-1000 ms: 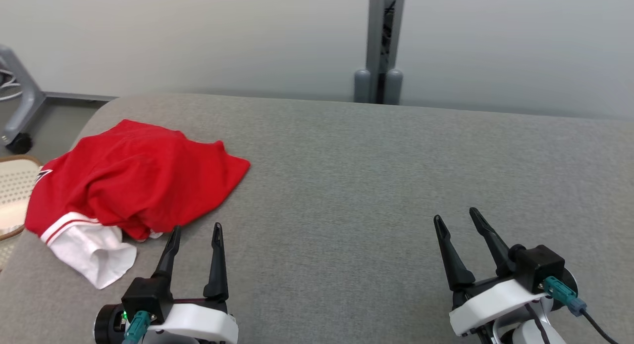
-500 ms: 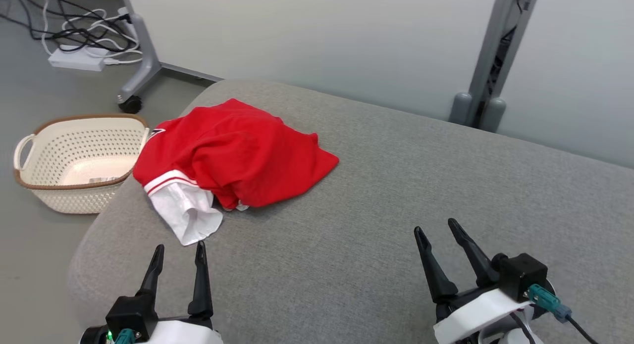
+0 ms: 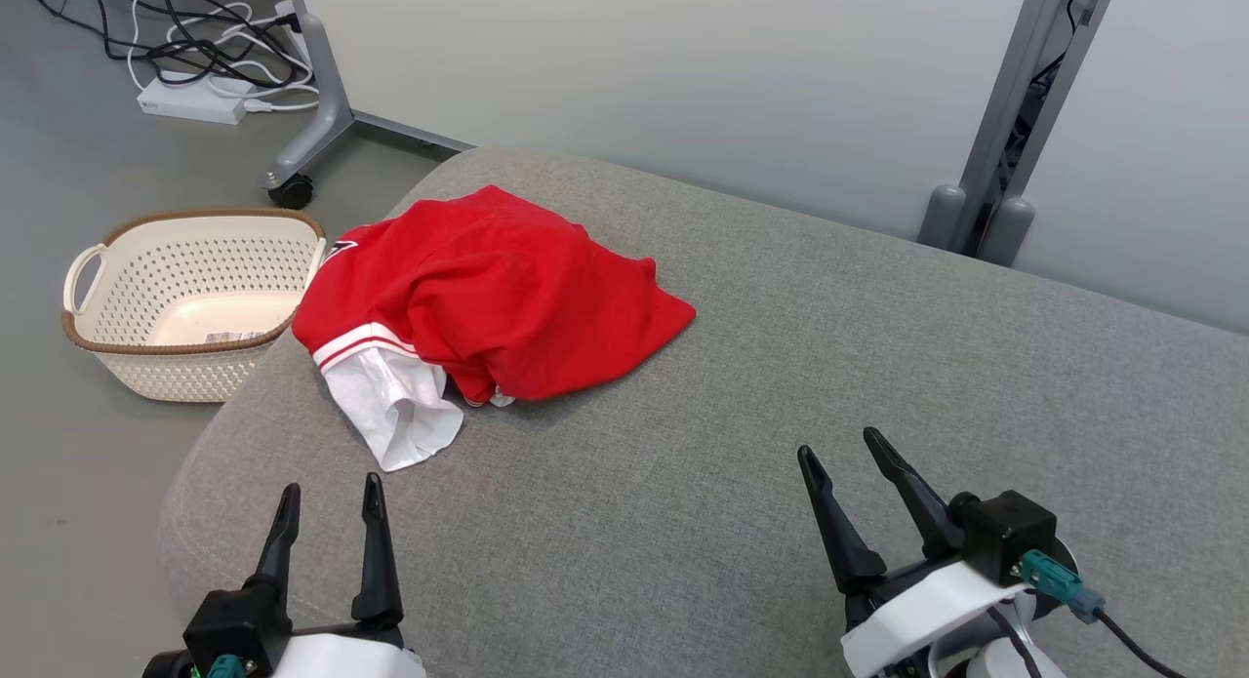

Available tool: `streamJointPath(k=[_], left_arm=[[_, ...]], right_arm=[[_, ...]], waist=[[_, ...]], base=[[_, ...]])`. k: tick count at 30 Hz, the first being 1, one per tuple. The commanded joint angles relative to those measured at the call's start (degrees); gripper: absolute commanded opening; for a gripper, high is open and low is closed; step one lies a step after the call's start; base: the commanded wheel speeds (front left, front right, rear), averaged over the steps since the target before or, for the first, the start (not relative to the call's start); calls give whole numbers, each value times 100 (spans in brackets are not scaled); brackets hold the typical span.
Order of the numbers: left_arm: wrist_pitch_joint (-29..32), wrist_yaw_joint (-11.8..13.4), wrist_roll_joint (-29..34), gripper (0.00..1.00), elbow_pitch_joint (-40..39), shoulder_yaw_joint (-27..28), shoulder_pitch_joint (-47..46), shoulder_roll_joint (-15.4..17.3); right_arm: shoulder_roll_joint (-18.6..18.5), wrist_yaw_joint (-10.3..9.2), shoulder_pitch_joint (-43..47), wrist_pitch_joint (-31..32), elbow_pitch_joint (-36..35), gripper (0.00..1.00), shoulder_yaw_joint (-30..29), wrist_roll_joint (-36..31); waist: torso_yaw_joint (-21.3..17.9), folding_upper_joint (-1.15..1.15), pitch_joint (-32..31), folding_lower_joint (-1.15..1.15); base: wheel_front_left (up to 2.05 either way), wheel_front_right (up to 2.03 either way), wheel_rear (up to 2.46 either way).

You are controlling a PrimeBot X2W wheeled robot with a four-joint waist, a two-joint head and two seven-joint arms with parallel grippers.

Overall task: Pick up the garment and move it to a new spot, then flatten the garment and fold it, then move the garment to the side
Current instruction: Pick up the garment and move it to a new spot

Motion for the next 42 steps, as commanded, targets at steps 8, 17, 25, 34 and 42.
streamJointPath(k=[8,17,25,34,42], left_arm=[[-22,-359,-296,100,323,115,-217,19],[-13,-1052,-580,100,1080,563,-1467,157],[1008,-1300,-912,100,2036,568,-3274,700],[2610,-1356,-1001,100,2861,342,-4329,1158],[3434,-1242,-849,100,3411,145,-4853,1437]], right_arm=[[-49,11,55,-8,-53,100,-217,-97],[-384,11,-460,34,-254,100,-303,-398],[-790,11,-1027,203,-671,100,-314,-444],[-887,11,-1194,296,-986,100,-338,-432],[-870,11,-1137,337,-1134,100,-414,-411]], waist=[[-48,0,59,0],[-370,0,905,0],[-643,0,1717,0],[-849,0,2109,0],[-973,0,2319,0]], base=[[0,0,0],[0,0,0],[0,0,0],[0,0,0],[0,0,0]])
